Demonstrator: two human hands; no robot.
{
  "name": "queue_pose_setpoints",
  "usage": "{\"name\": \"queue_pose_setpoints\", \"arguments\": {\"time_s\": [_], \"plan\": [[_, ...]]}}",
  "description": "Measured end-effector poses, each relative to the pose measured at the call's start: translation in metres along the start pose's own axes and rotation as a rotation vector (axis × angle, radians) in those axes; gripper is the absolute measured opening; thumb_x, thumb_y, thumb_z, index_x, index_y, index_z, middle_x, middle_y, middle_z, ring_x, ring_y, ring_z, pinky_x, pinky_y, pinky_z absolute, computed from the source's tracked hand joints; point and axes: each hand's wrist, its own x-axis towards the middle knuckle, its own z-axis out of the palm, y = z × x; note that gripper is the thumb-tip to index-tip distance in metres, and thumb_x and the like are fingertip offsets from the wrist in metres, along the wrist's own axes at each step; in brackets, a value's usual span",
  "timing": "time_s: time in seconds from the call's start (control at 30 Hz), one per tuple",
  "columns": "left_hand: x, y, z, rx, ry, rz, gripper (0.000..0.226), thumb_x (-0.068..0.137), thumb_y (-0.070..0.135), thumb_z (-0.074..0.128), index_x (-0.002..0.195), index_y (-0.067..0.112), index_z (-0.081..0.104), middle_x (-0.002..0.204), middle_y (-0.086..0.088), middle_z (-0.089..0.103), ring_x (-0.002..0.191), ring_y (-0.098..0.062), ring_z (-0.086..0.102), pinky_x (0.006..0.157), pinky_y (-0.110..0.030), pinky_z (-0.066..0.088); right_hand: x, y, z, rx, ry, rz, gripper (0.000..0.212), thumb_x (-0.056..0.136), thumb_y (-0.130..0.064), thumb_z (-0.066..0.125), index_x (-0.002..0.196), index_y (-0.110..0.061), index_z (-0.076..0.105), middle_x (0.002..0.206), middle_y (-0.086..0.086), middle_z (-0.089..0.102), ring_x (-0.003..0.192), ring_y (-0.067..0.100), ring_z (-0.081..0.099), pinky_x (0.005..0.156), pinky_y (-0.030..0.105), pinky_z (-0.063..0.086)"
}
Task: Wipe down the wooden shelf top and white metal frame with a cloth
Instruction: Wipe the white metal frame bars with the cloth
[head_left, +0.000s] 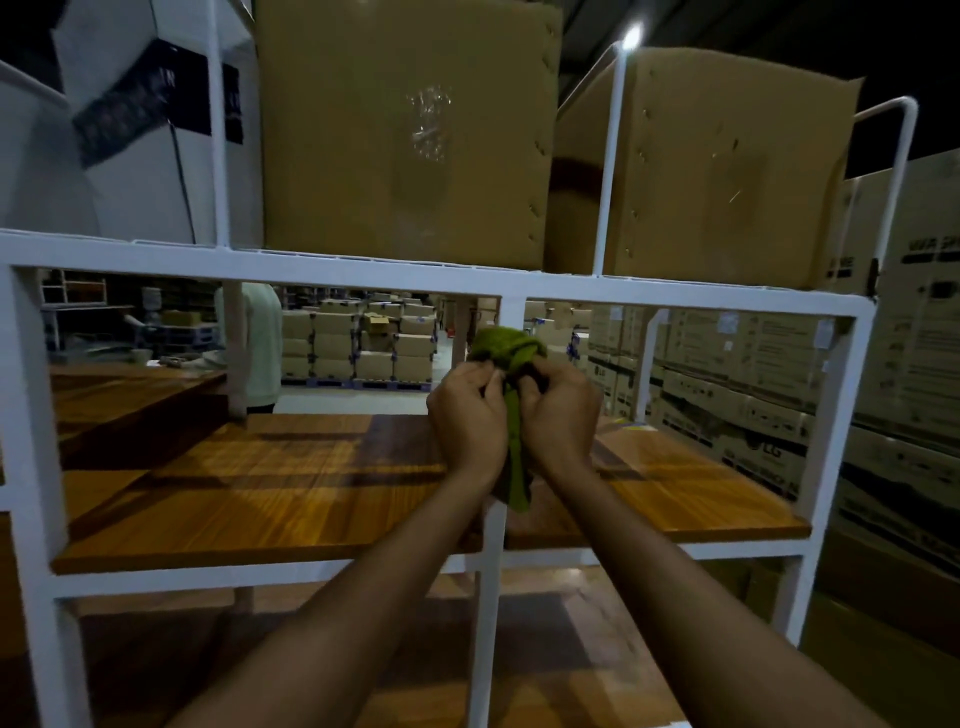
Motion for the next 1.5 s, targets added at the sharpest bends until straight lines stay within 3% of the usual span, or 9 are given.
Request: {"name": "queue_pose_setpoints", "arguments": {"time_s": [0.1,0.27,0.47,0.6,0.77,0.9,1.07,1.3,1.5], "plan": [[0.029,0.014,0.008,0.004,0.014,0.008,0.015,0.092,0.012,0.064,0.094,0.004,0.076,0.088,-0.009,0.073,0.082,-0.021,0.067,0.073,-0.036,0.056,0.03,-0.018,-0.007,0.003,-0.001,0.002,0.017,0.085,-0.004,0.062,0.086,-0.012,0.077,0.072,0.002,0.066,0.068,0.015,0.057,0.057,0.023,0.032],[0.049,0.021,0.015,-0.02,0.029,-0.018,0.016,0.09,0.013,0.067,0.094,0.0,0.076,0.091,-0.013,0.073,0.087,-0.029,0.067,0.078,-0.042,0.055,0.051,-0.023,-0.012,0.042,-0.025,0.019,0.019,0.087,-0.004,0.062,0.096,-0.008,0.078,0.088,0.009,0.075,0.08,0.022,0.065,0.069,0.024,0.042],[0.024,0.005,0.01,-0.056,0.005,0.042,0.016,0.091,0.008,0.066,0.103,0.002,0.074,0.096,-0.01,0.073,0.09,-0.017,0.067,0.081,-0.029,0.055,0.029,-0.003,-0.005,0.021,-0.045,-0.017,0.014,0.087,-0.006,0.063,0.087,-0.008,0.076,0.079,0.009,0.073,0.071,0.02,0.063,0.058,0.025,0.038],[-0.013,-0.021,0.003,-0.047,-0.025,0.023,0.017,0.091,0.006,0.065,0.106,0.002,0.073,0.099,-0.005,0.072,0.089,-0.006,0.061,0.077,-0.002,0.043,-0.014,0.023,0.005,0.048,-0.055,0.009,0.015,0.088,-0.007,0.063,0.09,-0.012,0.076,0.081,0.004,0.072,0.073,0.016,0.064,0.067,0.034,0.053],[-0.061,-0.056,-0.006,-0.021,-0.093,-0.052,0.014,0.091,0.004,0.064,0.101,0.004,0.075,0.098,-0.002,0.071,0.086,-0.004,0.063,0.079,-0.013,0.05,-0.072,0.054,0.013,0.014,-0.082,0.028,0.014,0.086,-0.002,0.064,0.085,-0.013,0.072,0.079,0.003,0.068,0.072,0.015,0.059,0.064,0.029,0.043],[-0.085,-0.07,-0.015,0.0,-0.142,-0.125,0.013,0.09,-0.001,0.064,0.097,0.002,0.074,0.092,0.005,0.065,0.081,0.007,0.057,0.073,-0.002,0.043,-0.103,0.072,0.018,-0.074,-0.126,0.06,0.01,0.085,-0.002,0.067,0.085,-0.012,0.07,0.083,0.005,0.067,0.076,0.022,0.06,0.064,0.03,0.041],[-0.107,-0.083,-0.025,0.118,-0.264,-0.111,0.015,0.09,0.0,0.063,0.099,0.005,0.074,0.097,0.001,0.066,0.085,-0.002,0.057,0.075,-0.001,0.04,-0.134,0.09,0.019,-0.187,-0.192,0.061,0.011,0.082,-0.006,0.071,0.086,-0.016,0.071,0.086,0.002,0.068,0.078,0.024,0.061,0.059,0.03,0.04],[-0.104,-0.076,-0.023,0.104,-0.225,-0.177,0.017,0.088,-0.004,0.063,0.098,0.004,0.074,0.097,-0.002,0.069,0.084,-0.003,0.057,0.073,0.001,0.04,-0.13,0.084,0.018,-0.199,-0.176,0.128,0.01,0.085,-0.01,0.07,0.087,-0.018,0.074,0.083,0.001,0.07,0.075,0.022,0.061,0.06,0.028,0.034],[-0.061,-0.048,-0.017,0.014,-0.195,-0.167,0.015,0.091,0.003,0.063,0.101,0.006,0.073,0.1,-0.003,0.07,0.091,-0.01,0.064,0.082,-0.02,0.052,-0.082,0.051,0.012,-0.054,-0.102,0.085,0.014,0.089,-0.006,0.063,0.088,-0.016,0.073,0.084,0.001,0.069,0.079,0.017,0.06,0.067,0.028,0.039]]}}
